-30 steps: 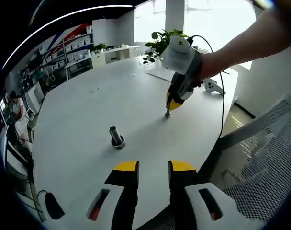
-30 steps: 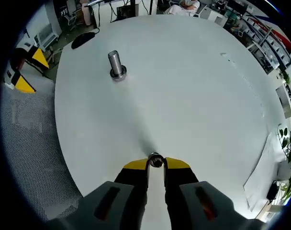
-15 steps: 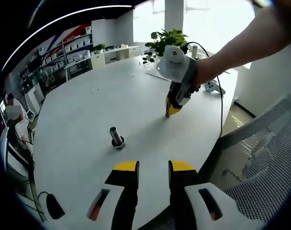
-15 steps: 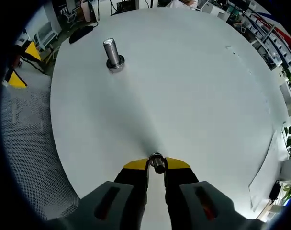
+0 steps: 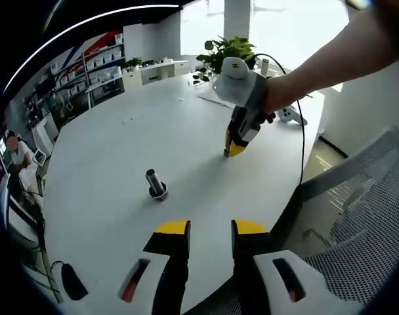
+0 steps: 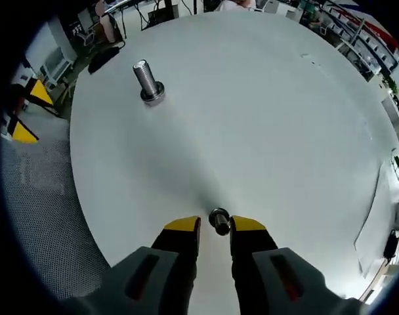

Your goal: Place the washer onto the threaded stud by aligning its center hole with the stud, sliding it down to the base, and recovering from edge contact or off-axis alignment until the washer reaches the visible bottom stop.

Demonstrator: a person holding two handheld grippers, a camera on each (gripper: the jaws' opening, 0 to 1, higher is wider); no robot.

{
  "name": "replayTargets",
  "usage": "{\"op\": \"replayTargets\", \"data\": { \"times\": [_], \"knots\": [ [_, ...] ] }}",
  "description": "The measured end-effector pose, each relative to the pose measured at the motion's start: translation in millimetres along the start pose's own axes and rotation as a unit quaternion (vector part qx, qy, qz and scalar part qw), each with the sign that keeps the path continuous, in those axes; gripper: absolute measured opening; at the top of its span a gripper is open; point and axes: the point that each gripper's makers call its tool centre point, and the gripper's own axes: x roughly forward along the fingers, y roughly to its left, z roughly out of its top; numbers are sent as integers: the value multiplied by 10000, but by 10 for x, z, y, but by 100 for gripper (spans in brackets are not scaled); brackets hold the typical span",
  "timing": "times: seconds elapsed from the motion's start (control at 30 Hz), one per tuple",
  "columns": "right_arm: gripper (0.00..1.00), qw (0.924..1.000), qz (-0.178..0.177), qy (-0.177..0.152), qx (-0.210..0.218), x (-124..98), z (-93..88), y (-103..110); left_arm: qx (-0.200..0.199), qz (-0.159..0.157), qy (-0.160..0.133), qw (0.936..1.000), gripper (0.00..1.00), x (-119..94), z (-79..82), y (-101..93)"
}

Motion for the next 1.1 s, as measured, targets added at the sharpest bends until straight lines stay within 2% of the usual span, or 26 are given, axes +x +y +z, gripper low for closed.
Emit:
{"op": "replayTargets", "data": {
  "times": [0.37, 0.47, 0.7, 0.87, 1.0, 1.1],
  "knots": [
    [27, 9992, -104, -387, 29, -257, -43, 56, 56, -2, -36, 10000, 24, 1, 35, -9],
    [28, 9968, -38, -699, 388, -367, -25, 118, -20, 31, -18, 10000, 24, -4, 11, 23],
    [30, 9923, -83, -1031, 680, -587, -107, 125, -27, 99, -36, 9999, 23, -9, 12, 50],
    [30, 9856, -222, -1476, 790, -808, -139, 147, -3, 168, -19, 9999, 23, -11, 2, 79],
    [30, 9731, -312, -1979, 1134, -999, -146, 172, -99, 228, -68, 9997, 23, -23, 15, 123],
    [30, 9667, -361, -2204, 1249, -1111, -162, 214, -134, 255, -75, 9996, 23, -25, 13, 136]
  ]
}}
